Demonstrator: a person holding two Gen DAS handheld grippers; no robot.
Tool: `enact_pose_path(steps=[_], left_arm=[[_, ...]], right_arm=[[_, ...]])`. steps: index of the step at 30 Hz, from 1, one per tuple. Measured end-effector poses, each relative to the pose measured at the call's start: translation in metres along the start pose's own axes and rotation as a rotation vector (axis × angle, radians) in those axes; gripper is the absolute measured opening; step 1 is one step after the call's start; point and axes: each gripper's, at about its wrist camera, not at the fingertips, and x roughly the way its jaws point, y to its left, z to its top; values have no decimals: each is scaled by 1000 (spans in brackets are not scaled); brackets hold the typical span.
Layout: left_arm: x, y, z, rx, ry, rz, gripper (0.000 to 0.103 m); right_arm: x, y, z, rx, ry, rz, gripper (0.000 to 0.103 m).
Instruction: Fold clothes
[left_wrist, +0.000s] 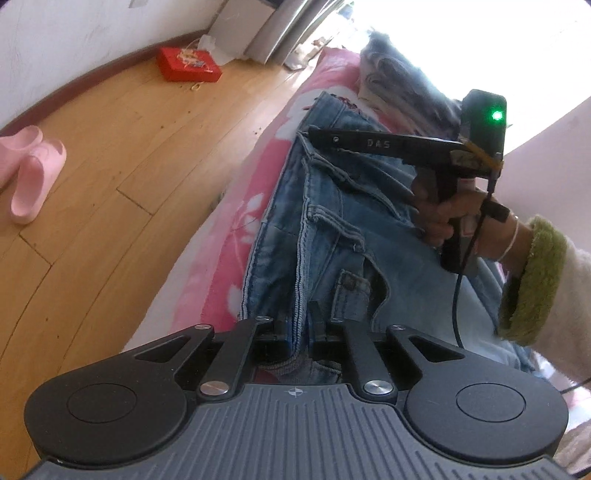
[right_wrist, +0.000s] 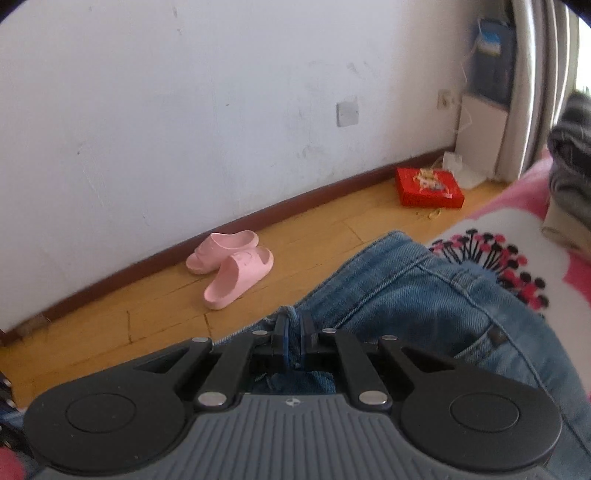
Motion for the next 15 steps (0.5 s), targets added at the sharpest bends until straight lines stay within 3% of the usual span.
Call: enact_pose_path(steps=[1, 3, 5, 8, 9, 10, 11, 15], left_arm=[[-4, -2, 1, 1, 3, -1, 17], [-11, -2, 0, 7, 13, 17, 40], [-15, 1, 0, -2, 23, 30, 42], [-16, 10, -3, -58, 35, 24, 54], [-16, 13, -4, -83, 31, 12, 57], [-15, 15, -4, -103, 28, 8, 58], [-13, 17, -3, -122, 27, 7, 59], [-10, 21, 2, -175, 27, 8, 59]], right_arm=[[-3, -3, 2, 21, 8, 11, 8], [-7, -9, 6, 62, 22, 25, 10], [-9, -15, 10, 100, 34, 42, 13], [-14, -20, 13, 148, 34, 59, 18], [-15, -21, 13, 160, 29, 65, 29], [-17, -22, 14, 173, 23, 70, 47], [-21, -21, 15, 174, 8, 71, 51], [-48, -19, 20, 191, -69, 91, 52]])
